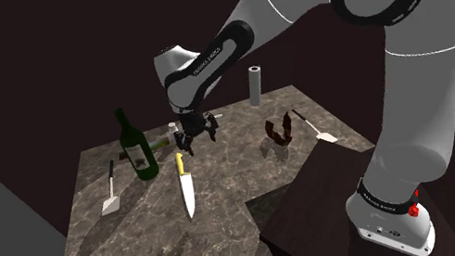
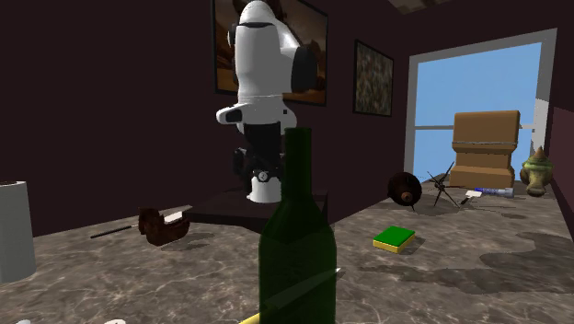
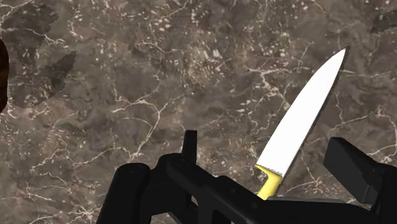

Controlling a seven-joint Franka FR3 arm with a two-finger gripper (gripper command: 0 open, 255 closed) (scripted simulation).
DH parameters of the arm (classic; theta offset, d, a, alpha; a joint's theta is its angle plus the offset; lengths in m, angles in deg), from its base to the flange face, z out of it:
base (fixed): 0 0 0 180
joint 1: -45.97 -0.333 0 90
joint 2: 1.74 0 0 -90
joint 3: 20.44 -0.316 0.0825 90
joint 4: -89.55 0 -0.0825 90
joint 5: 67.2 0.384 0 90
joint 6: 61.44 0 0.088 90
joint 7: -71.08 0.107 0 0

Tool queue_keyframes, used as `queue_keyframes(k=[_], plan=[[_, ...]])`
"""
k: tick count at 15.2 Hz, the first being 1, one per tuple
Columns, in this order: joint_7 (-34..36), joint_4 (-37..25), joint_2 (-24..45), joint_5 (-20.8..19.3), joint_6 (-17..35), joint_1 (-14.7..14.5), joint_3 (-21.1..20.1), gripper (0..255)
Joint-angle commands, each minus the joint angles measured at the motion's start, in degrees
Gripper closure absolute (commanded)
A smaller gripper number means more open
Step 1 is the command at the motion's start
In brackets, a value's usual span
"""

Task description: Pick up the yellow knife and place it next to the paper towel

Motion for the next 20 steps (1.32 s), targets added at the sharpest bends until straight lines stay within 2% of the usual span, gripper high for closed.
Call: queue_keyframes(k=[1,8,13,14,20], plan=[[2.04,-3.46,4.48,-0.80,0.83,-0.65,0.36,0],[7.46,-20.71,21.14,-2.54,-0.18,-3.39,2.30,0],[10.18,-37.17,34.25,-2.78,-3.67,-5.29,3.75,0],[10.39,-38.91,35.52,-2.77,-4.14,-5.46,3.88,0],[10.51,-37.72,37.63,-2.99,-0.84,-5.65,4.08,0]])
